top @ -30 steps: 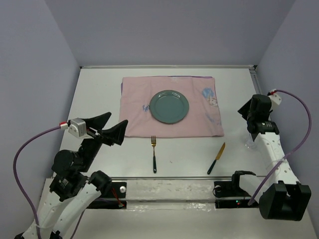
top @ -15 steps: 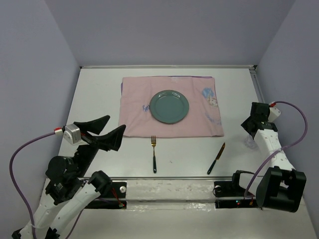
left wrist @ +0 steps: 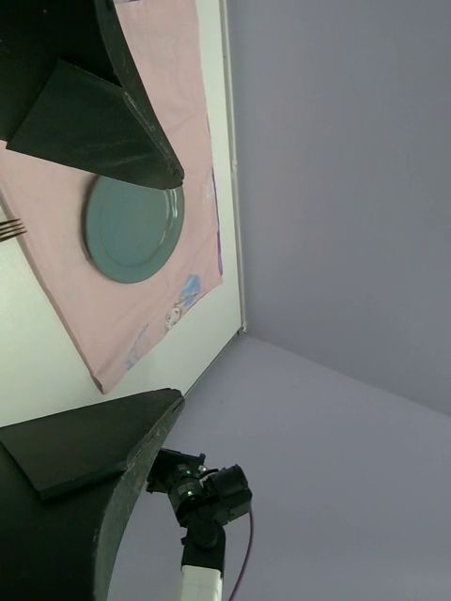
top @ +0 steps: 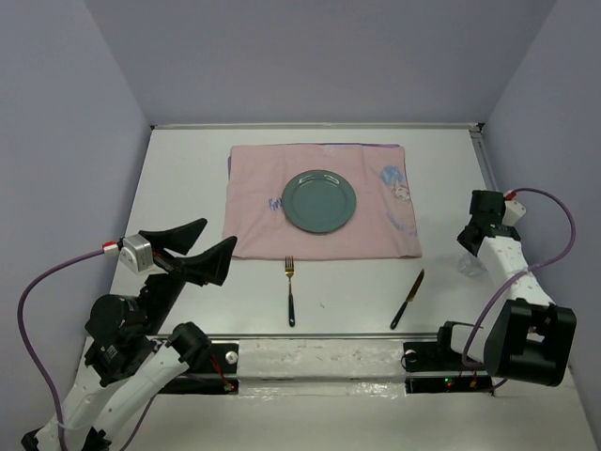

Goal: Set the dinner table for one person

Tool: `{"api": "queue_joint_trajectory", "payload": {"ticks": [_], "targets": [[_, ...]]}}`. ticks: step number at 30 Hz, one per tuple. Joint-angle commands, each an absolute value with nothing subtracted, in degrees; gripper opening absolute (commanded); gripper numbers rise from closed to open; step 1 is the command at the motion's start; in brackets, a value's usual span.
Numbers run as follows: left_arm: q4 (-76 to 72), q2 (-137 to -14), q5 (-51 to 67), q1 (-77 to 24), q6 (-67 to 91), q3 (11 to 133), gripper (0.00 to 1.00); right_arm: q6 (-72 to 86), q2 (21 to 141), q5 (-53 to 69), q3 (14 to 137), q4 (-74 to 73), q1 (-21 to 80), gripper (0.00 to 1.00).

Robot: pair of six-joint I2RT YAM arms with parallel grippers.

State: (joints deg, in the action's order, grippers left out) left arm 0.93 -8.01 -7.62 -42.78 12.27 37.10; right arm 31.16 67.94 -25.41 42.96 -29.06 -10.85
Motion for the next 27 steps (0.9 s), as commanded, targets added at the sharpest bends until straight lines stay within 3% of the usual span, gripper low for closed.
{"api": "queue_joint_trajectory", "payload": {"ticks": [1, 4, 9, 17, 27], "targets": [[-0.88, -7.82, -8.17, -43.33, 10.72, 38.76, 0.99, 26.11, 65.83, -25.86, 49.99, -26.64, -10.38, 0.0], [-0.88, -8.79, -8.0, -43.33, 10.72, 38.76, 0.99, 21.19, 66.52, -20.05, 56.04, -23.21, -2.75, 0.0], [-0.79, -10.19, -8.17, -42.89, 10.63, 38.76, 0.99, 14.69, 81.36, -18.55, 72.83, -23.2, 7.81, 0.0], [-0.79, -11.6, -8.09, -39.64, 10.46, 38.67, 0.99, 6.42, 108.33, -10.22, 99.12, -24.96, 9.76, 0.0], [-0.79, -13.71, -8.26, -38.67, 10.2, 38.76, 0.99, 2.46, 125.66, -6.86, 118.46, -29.7, 12.13, 0.0]]}}
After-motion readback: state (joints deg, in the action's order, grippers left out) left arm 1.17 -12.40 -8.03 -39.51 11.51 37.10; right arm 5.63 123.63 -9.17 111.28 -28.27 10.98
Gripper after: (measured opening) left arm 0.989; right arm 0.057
